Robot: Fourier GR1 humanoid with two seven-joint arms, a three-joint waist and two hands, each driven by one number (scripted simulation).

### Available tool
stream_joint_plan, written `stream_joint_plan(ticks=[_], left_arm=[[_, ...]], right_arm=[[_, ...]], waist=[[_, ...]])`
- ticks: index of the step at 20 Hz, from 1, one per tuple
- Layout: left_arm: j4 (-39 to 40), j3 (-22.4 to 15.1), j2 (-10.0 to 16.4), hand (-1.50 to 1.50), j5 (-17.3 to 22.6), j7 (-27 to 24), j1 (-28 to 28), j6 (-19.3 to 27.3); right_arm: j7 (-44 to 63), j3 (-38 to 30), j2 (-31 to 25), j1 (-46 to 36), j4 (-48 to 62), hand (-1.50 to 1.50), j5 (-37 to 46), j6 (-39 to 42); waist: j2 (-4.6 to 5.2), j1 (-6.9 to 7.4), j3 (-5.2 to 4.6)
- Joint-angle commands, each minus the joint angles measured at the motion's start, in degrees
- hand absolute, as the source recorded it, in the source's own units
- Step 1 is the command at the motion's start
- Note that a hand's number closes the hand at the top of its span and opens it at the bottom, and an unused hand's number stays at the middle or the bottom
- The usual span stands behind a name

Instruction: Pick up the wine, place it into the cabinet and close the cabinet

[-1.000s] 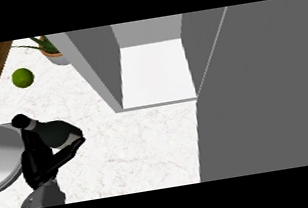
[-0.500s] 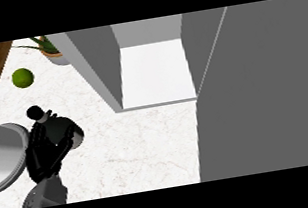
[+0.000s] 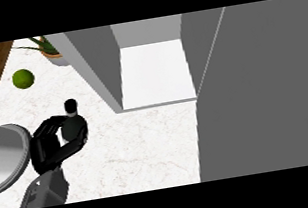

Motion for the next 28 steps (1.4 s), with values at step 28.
stream_joint_plan(ticks=[28], left_arm=[[-63.36, -19.44, -1.30, 1.50, -0.70, 32.65, 21.56, -2.70]], right_arm=[[1.85, 1.02, 1.40, 1.92, -4.72, -1.50, -3.48, 0.31]], waist=[[0.03, 0.71, -0.22]])
